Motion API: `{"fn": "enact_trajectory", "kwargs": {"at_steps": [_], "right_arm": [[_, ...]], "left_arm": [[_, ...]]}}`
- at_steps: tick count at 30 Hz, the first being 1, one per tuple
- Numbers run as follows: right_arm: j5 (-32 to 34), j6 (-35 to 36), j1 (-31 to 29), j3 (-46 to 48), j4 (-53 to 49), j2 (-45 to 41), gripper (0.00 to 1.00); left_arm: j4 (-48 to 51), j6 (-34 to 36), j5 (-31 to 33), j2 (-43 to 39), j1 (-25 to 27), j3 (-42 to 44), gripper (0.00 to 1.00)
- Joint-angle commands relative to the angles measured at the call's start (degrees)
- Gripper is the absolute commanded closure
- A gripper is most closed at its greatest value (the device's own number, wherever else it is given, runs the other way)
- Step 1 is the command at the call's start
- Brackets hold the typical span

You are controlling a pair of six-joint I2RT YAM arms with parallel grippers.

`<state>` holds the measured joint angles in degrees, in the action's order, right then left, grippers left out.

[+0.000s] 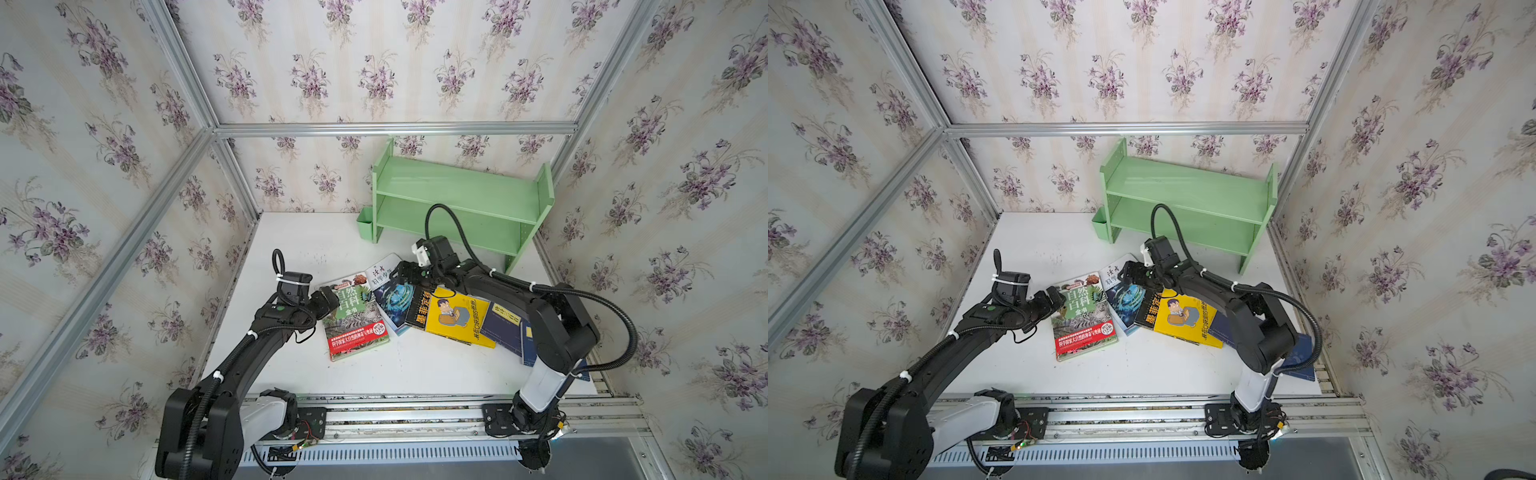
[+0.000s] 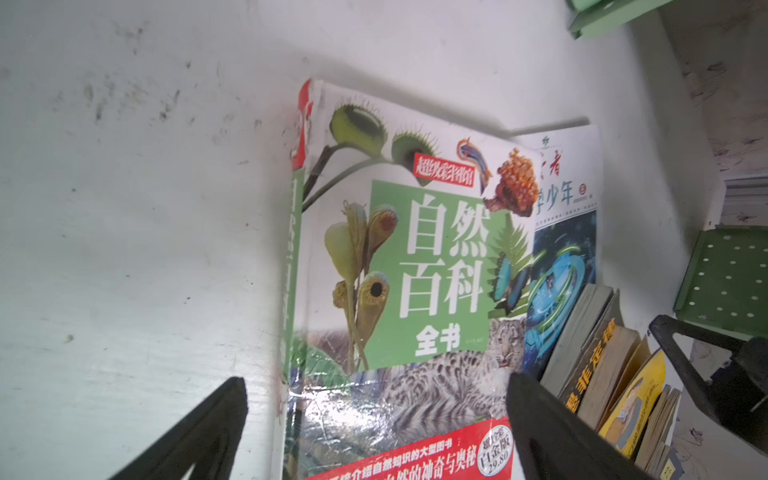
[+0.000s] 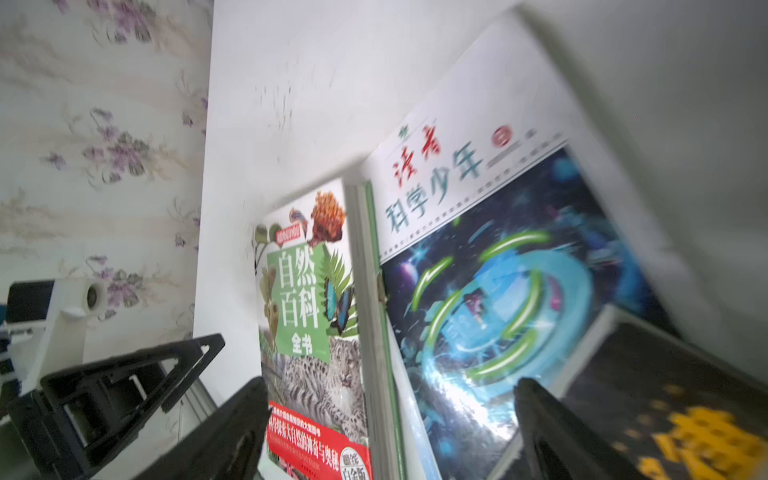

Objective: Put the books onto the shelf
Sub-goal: 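Close the left and right grippers on opposite edges of the green hardcover book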

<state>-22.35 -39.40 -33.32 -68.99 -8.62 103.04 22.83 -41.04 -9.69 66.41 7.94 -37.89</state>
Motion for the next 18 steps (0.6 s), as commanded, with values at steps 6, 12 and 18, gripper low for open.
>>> {"fn": "enact_trajectory", "kwargs": {"at_steps": [6,12,18], "right_arm": [[-3.1,-1.2,-5.2,-4.7,1.9,7.8,0.08],[-2.6,-2.6,-5.2,-6.3,0.0,11.4,0.1],[-3.6,-2.8,-5.4,-9.5,-2.5,15.1,0.11]], "left_arm": [[-4.8,0.3,-8.1,5.4,-2.4,2.5,0.0],[-11.1,-2.4,-13.2,9.8,-3.2,4.4,0.0],[-14.2,-2.6,-16.3,12.0,-4.2,4.7,0.0]]}}
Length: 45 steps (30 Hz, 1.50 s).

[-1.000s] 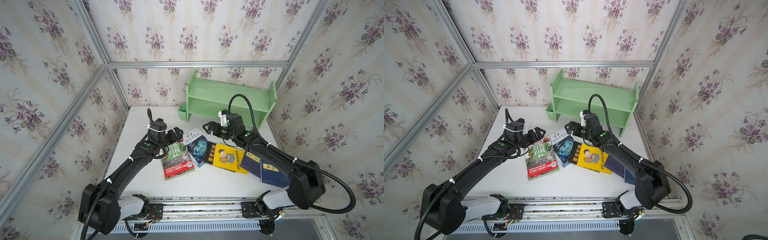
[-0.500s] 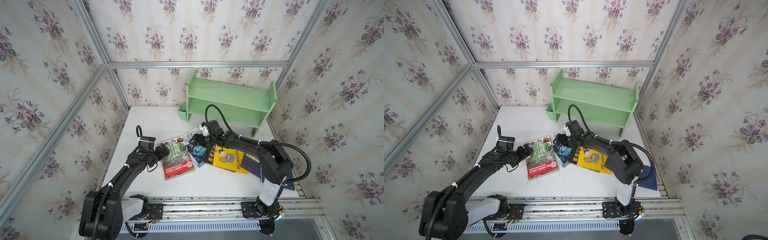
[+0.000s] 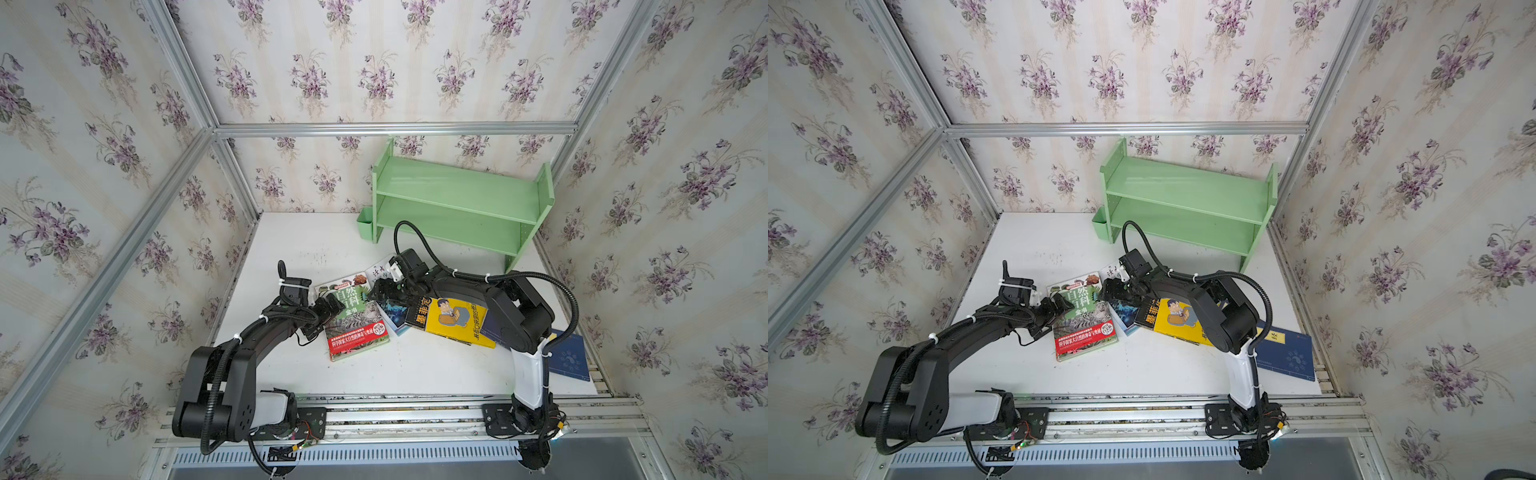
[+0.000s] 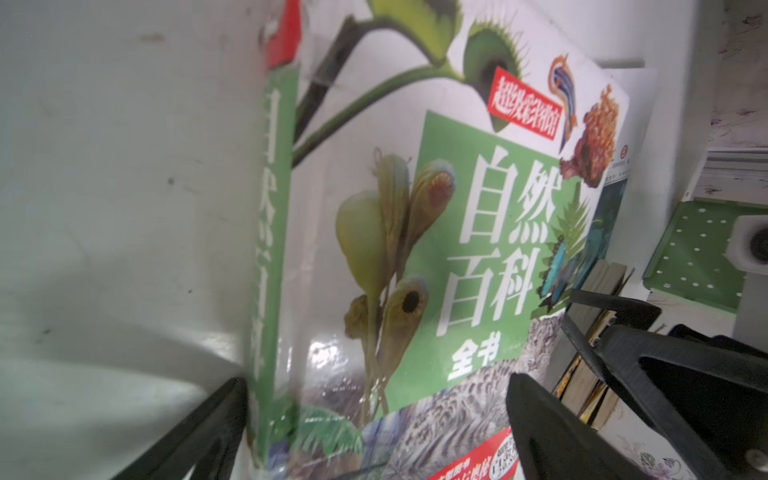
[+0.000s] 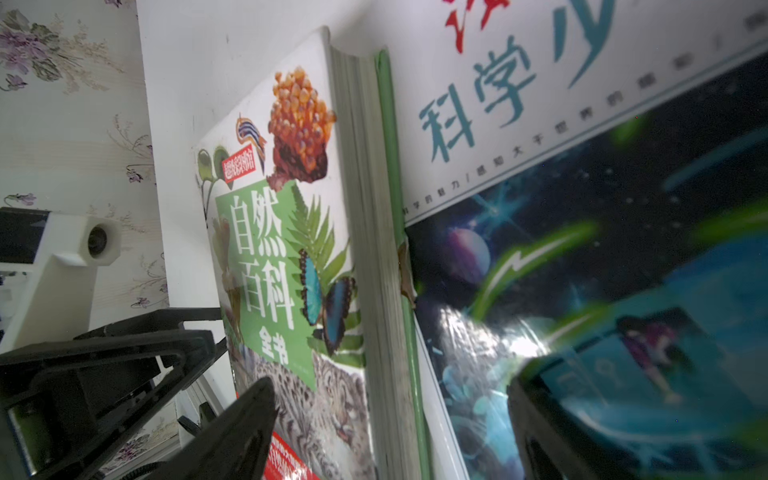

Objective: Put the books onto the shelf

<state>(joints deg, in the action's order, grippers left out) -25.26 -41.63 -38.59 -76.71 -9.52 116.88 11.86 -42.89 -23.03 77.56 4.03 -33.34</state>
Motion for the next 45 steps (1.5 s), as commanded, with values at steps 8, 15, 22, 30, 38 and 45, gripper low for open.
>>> {"fn": "enact_trajectory", "kwargs": {"at_steps": [8,15,22,30,38,45], "right_arm": [[-3.6,-1.0,-0.4,-8.4,-9.0,8.8,0.19],[-4.8,0.6,-0.3,-12.2,-13.3,11.8,0.25],[-6.9,2.1,0.2,-15.2,-16.0,14.3,0.26],[-10.0,2.9,0.8,-16.5,-15.9,15.9,0.28],[-14.2,0.6,2.8,-11.5,-7.5,14.0,0.26],[-20.1,-8.0,5.6,-3.0,9.3,13.2,0.25]], "left_arm": [[-8.1,-1.7,-8.1,3.7,-0.8,0.4,0.01],[-10.0,-3.6,-7.9,5.9,-1.5,1.5,0.0],[-20.5,-8.7,-12.4,8.5,-1.9,3.3,0.01],[-44.6,-22.5,-16.2,-3.7,-2.0,6.1,0.01],[-44.5,-24.5,-16.6,-8.9,-2.1,6.2,0.01],[-64.0,-36.1,-16.6,-4.9,-2.1,12.6,0.01]]}}
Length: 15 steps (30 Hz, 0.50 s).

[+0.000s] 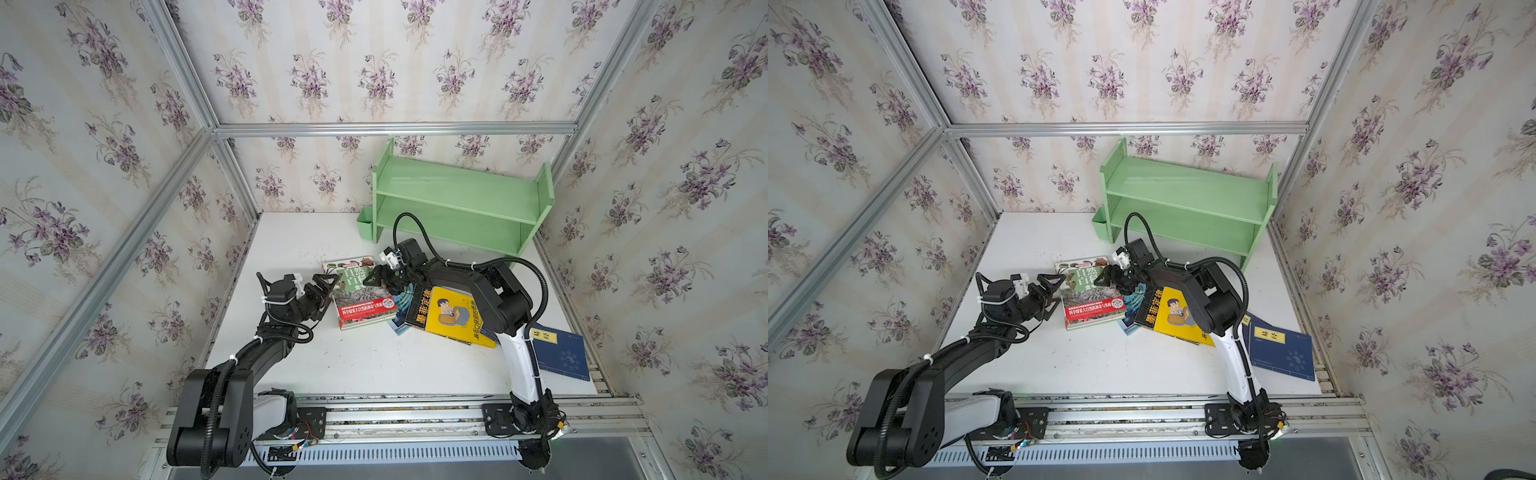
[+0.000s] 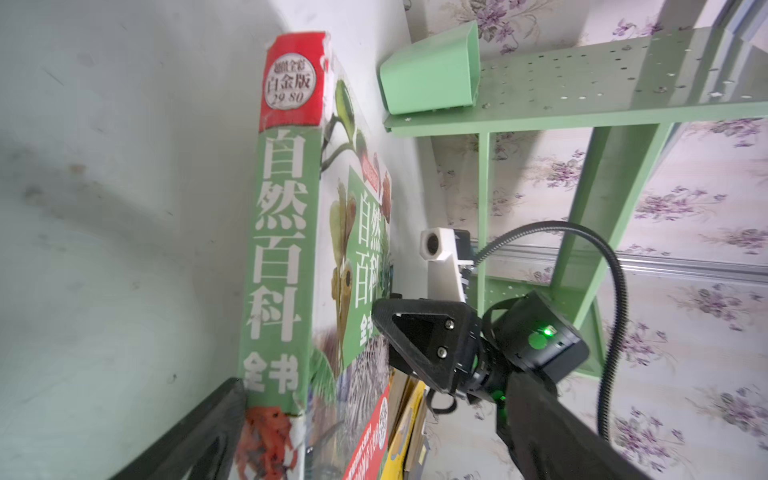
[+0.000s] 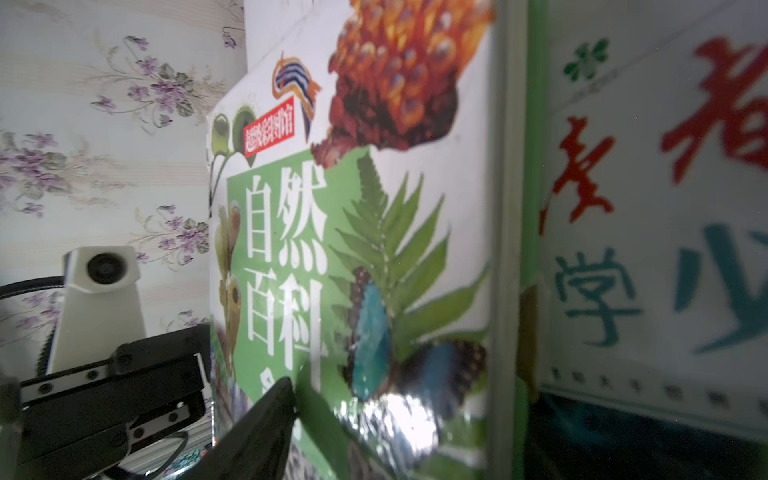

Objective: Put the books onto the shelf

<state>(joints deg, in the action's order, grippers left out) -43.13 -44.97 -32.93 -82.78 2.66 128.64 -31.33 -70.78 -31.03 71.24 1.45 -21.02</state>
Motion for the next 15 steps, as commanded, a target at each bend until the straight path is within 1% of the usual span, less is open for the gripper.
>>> {"fn": "enact_trajectory", "kwargs": {"at_steps": [1,3,6,9,10,11,13,15], "right_arm": [[-2.3,-5.2,0.1,3.5,-2.1,1.4,0.25],[-2.5,-5.7,0.5,3.8,-1.4,1.6,0.25],[-3.1,-6.6,0.6,4.1,0.3,1.7,0.25],[-3.1,-7.1,0.6,4.5,1.3,1.4,0.26],[-2.9,-7.4,0.7,4.8,1.7,1.2,0.26],[-2.8,-7.8,0.9,5.5,2.4,0.6,0.27],[-2.5,-8.8,1.3,6.9,4.1,-0.3,0.3],[-2.7,-10.8,1.7,8.8,7.1,-1.4,0.34]], "left_arm": [[-23.4,-9.7,-8.8,2.1,0.5,0.2,0.01],[-28.7,-12.8,-9.4,3.8,0.5,-0.4,0.01],[-33.2,-16.0,-9.3,5.9,0.5,-1.1,0.01],[-33.6,-16.9,-9.6,7.8,0.6,-1.5,0.01],[-31.3,-16.3,-9.8,8.1,0.6,-1.7,0.01],[-26.5,-14.7,-9.7,7.9,0.6,-2.0,0.01],[-13.9,-9.7,-8.5,7.0,0.6,-3.4,0.01],[-0.3,-2.5,-6.9,5.9,0.6,-5.6,0.01]]}}
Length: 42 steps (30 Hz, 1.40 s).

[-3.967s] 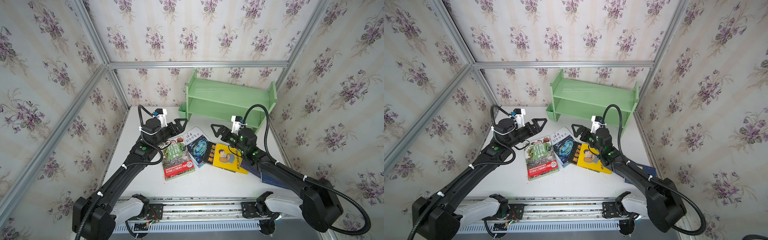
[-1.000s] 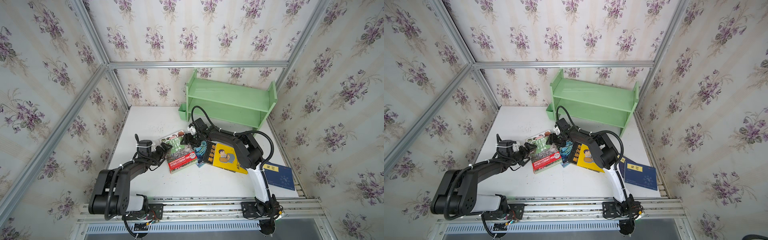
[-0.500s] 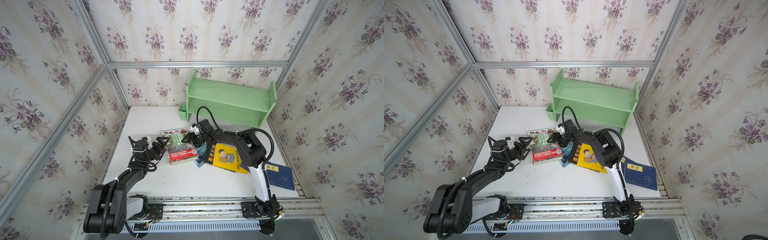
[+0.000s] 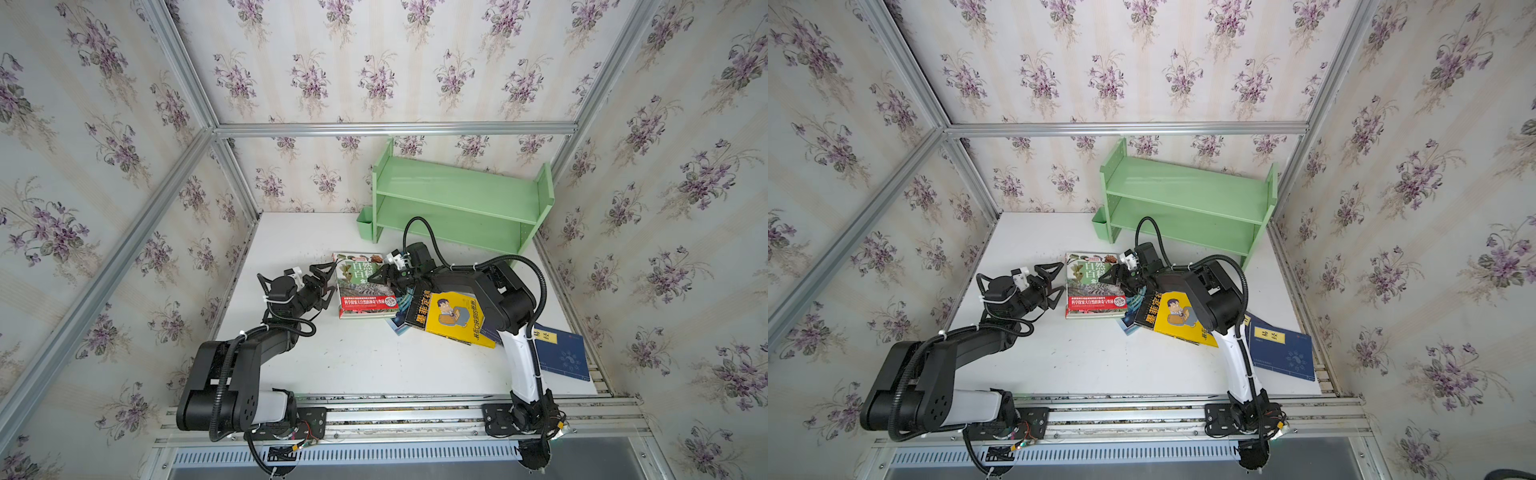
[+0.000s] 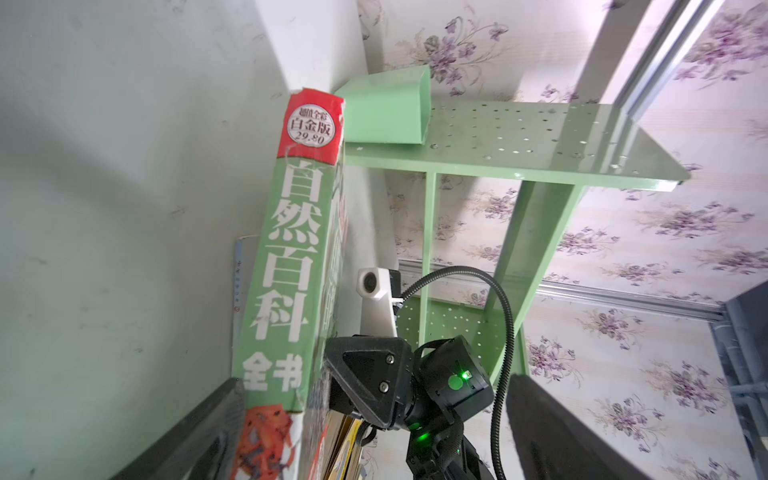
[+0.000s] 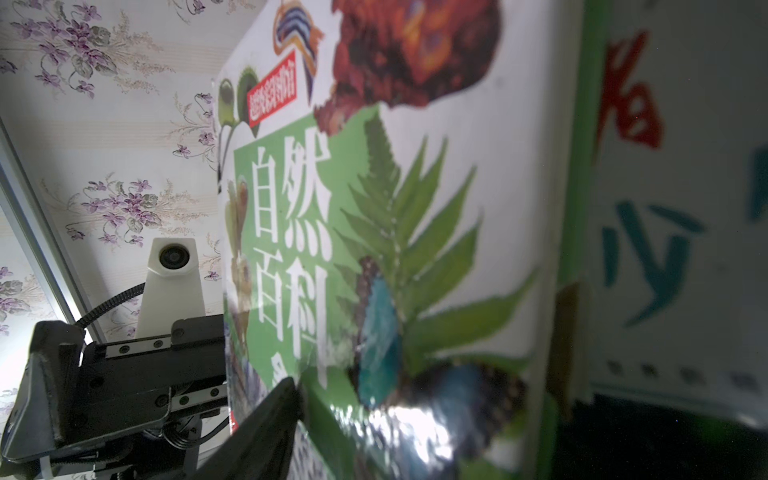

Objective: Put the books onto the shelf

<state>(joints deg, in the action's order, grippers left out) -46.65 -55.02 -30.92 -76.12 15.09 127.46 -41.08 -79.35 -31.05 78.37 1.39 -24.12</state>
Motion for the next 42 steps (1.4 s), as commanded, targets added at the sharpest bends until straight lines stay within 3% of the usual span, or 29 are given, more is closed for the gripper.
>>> {"fn": "enact_trajectory", "kwargs": {"at_steps": [1,5,13,18,22,25,32,42], "right_arm": [[0.6,-2.0,-0.3,3.0,-3.6,-0.6,0.35],[-0.1,-7.0,2.1,6.9,4.7,-2.4,0.42],[-0.1,-7.3,2.2,7.9,6.0,-4.2,0.46],[4.4,-1.7,2.2,7.6,-2.2,-6.3,0.45],[9.8,7.0,1.7,4.7,-14.5,-7.8,0.4],[10.4,11.1,1.0,2.4,-19.5,-6.7,0.36],[6.7,11.3,-1.4,0.6,-18.0,-3.8,0.29],[-3.6,3.6,-1.8,2.3,-4.3,-4.3,0.29]], "left_arm": [[14.6,8.6,-6.1,-1.5,0.7,-3.6,0.01],[31.1,18.5,-4.1,0.1,0.7,-8.9,0.01],[33.8,21.1,-2.1,3.7,0.3,-8.4,0.01],[43.4,27.3,3.4,0.7,-0.3,-11.5,0.01],[51.0,31.8,8.0,0.1,-0.3,-14.2,0.01],[51.5,32.5,6.7,3.8,-0.1,-14.9,0.01],[50.1,32.1,4.4,10.2,3.2,-17.6,0.01],[44.1,30.1,-3.2,14.1,3.7,-18.4,0.01]]}}
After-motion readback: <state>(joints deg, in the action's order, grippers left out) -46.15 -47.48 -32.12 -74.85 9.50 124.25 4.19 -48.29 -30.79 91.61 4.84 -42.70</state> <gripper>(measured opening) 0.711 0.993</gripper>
